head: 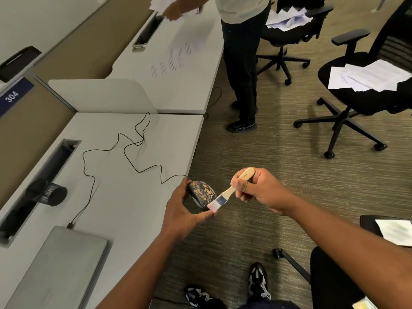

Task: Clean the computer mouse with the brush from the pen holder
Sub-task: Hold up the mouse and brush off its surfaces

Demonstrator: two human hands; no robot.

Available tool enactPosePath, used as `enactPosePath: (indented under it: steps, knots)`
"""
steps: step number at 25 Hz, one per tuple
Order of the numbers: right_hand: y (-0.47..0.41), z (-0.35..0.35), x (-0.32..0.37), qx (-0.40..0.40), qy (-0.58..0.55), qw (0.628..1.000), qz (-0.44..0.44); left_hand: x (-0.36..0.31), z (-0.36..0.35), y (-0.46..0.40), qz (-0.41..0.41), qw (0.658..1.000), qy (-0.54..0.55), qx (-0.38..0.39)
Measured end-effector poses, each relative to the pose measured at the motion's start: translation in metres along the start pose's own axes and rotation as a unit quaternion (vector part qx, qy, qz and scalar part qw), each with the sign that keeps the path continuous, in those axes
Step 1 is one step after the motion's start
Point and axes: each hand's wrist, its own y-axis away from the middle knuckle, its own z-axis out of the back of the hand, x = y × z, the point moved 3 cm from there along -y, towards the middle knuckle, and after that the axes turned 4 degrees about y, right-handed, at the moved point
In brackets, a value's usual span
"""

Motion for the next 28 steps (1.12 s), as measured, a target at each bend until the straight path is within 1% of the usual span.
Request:
enactPosePath:
  steps: [4,13,18,21,22,24,26,28]
  knots:
    - [-0.004,0.006,-0.013,-0.049,-0.027,0.998,-0.033,0.000,0.001,0.000,-0.012,1.000,0.003,0.006]
    - [-0.013,0.015,-0.026,-0.109,-0.024,0.993,-0.039,-0.003,0.001,0.000,-0.014,1.000,0.011,0.004]
    - [-0.016,0.017,-0.028,-0.126,0.008,0.991,-0.037,-0.001,-0.001,0.000,-0.022,1.000,0.002,0.008]
    - [-0.015,0.018,-0.030,-0.166,0.037,0.985,-0.039,0.003,-0.001,0.000,-0.018,1.000,0.002,0.007]
    - [-0.014,0.019,-0.030,-0.181,0.028,0.982,-0.040,0.003,-0.001,0.001,-0.016,1.000,0.002,0.005]
    - [-0.012,0.021,-0.027,-0.188,-0.039,0.980,-0.042,0.003,0.000,0.001,-0.011,1.000,0.005,0.002]
    - [-0.009,0.017,-0.020,-0.158,-0.136,0.977,-0.052,0.003,0.000,0.001,-0.011,1.000,0.005,0.003]
    - [-0.007,0.009,-0.013,-0.106,-0.173,0.978,-0.053,0.004,-0.001,-0.001,-0.011,1.000,0.002,0.006]
